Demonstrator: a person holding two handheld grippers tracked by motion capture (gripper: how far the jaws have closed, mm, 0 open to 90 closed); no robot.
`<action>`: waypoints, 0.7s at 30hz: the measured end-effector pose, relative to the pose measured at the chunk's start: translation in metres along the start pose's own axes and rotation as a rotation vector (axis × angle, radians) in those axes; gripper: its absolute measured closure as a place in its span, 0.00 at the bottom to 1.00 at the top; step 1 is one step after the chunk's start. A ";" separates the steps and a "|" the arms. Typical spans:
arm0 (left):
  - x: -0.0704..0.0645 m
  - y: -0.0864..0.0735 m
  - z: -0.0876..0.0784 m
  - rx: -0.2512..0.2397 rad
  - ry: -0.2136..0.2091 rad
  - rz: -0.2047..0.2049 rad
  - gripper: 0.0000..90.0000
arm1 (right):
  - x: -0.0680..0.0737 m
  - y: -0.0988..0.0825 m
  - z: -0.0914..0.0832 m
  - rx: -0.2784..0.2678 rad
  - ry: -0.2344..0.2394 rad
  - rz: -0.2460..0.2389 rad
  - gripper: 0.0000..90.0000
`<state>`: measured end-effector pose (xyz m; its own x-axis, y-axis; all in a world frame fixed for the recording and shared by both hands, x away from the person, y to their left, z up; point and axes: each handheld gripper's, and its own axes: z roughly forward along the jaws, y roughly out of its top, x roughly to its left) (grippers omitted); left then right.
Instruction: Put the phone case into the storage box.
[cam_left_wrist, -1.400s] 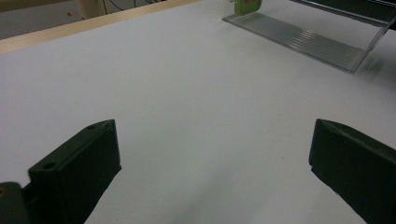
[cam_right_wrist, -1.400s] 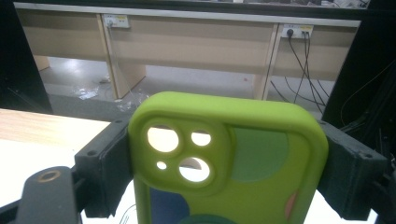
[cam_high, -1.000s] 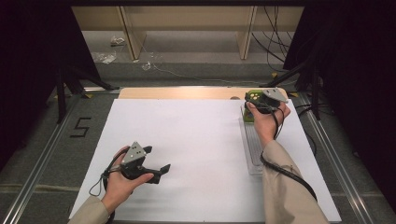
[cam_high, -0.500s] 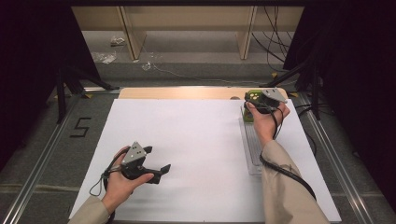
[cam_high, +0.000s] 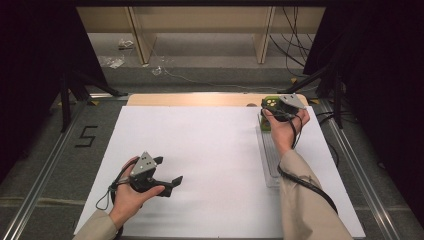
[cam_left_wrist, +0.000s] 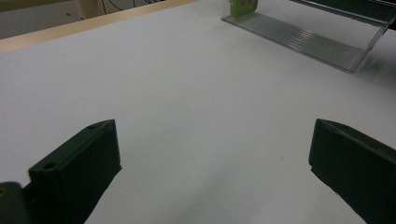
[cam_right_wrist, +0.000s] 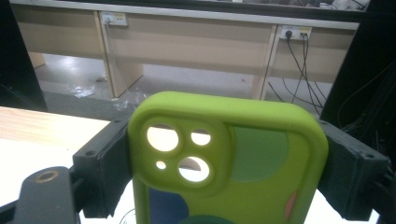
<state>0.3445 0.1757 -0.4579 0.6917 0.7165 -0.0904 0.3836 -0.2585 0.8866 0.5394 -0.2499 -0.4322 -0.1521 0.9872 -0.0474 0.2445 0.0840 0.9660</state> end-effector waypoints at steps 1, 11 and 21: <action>0.000 0.000 0.000 0.000 0.000 0.000 0.02 | 0.000 0.000 0.000 -0.001 -0.002 -0.001 0.18; 0.000 0.000 0.000 -0.001 0.000 -0.001 0.01 | 0.001 0.000 0.001 -0.002 -0.006 -0.008 0.18; 0.000 0.000 0.000 -0.001 -0.001 -0.001 0.02 | 0.001 0.000 0.003 0.005 -0.005 -0.018 0.17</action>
<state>0.3447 0.1757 -0.4578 0.6919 0.7161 -0.0919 0.3841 -0.2573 0.8867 0.5427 -0.2483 -0.4327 -0.1519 0.9862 -0.0664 0.2461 0.1028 0.9638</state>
